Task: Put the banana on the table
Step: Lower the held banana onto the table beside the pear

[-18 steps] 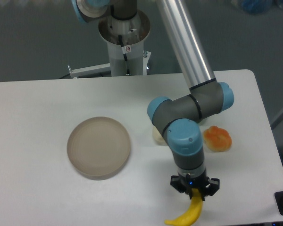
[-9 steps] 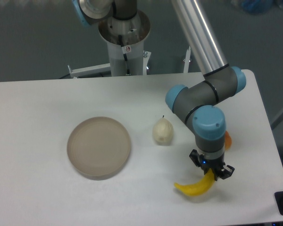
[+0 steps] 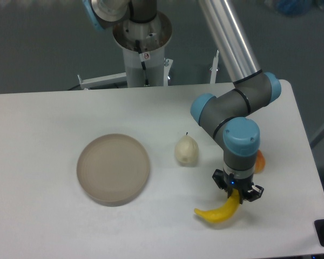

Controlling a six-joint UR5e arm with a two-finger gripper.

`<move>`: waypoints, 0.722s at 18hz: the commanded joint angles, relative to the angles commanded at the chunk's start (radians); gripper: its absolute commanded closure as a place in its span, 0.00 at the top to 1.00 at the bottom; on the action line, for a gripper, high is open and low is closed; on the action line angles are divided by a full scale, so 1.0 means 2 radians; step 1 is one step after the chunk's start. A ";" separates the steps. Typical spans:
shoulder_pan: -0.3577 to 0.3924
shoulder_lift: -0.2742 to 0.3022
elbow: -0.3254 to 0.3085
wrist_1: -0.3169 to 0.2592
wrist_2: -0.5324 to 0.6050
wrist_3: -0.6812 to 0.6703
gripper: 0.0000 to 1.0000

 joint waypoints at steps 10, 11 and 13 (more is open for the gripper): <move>-0.001 -0.001 -0.012 -0.001 0.002 0.004 0.34; -0.001 -0.002 -0.012 0.000 0.002 0.005 0.34; -0.001 -0.002 -0.015 0.000 0.002 0.008 0.34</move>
